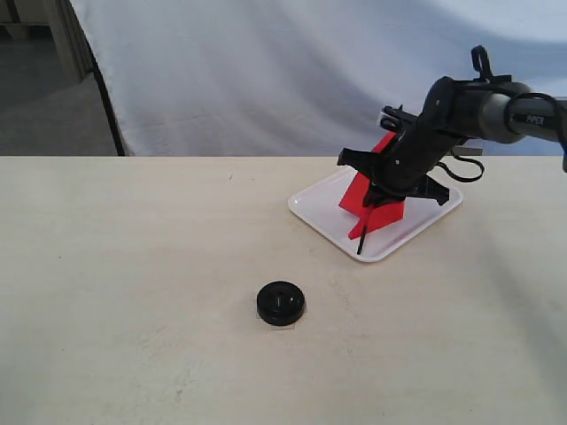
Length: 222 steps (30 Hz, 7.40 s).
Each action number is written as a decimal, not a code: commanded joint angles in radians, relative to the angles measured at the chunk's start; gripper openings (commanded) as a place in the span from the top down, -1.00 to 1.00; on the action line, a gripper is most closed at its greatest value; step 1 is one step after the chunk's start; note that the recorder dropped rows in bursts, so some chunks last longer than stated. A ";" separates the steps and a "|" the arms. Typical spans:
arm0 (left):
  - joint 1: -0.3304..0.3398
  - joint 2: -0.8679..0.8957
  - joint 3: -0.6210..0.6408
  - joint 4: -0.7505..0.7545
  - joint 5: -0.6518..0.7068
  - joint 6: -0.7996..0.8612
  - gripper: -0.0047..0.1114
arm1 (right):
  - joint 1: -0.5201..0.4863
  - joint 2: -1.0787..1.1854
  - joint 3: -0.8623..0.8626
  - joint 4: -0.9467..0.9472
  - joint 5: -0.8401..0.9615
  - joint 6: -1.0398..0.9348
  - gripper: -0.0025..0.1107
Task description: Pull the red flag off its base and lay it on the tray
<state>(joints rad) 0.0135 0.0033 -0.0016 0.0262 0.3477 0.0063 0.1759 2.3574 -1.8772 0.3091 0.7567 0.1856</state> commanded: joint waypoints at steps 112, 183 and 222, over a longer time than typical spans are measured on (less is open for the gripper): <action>-0.003 -0.003 0.002 0.003 -0.005 -0.006 0.92 | -0.192 -2.357 0.902 -0.320 0.295 -0.387 0.96; -0.003 -0.003 0.002 0.003 -0.005 -0.006 0.92 | -0.192 -2.357 1.877 -0.284 -0.591 -0.332 0.96; -0.003 -0.003 0.002 0.003 -0.005 -0.006 0.92 | -0.192 -2.357 1.877 -0.284 -0.591 -0.332 0.96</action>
<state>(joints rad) 0.0135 0.0033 -0.0016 0.0262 0.3477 0.0063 -0.0172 0.0052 -0.0028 0.0212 0.1659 -0.1454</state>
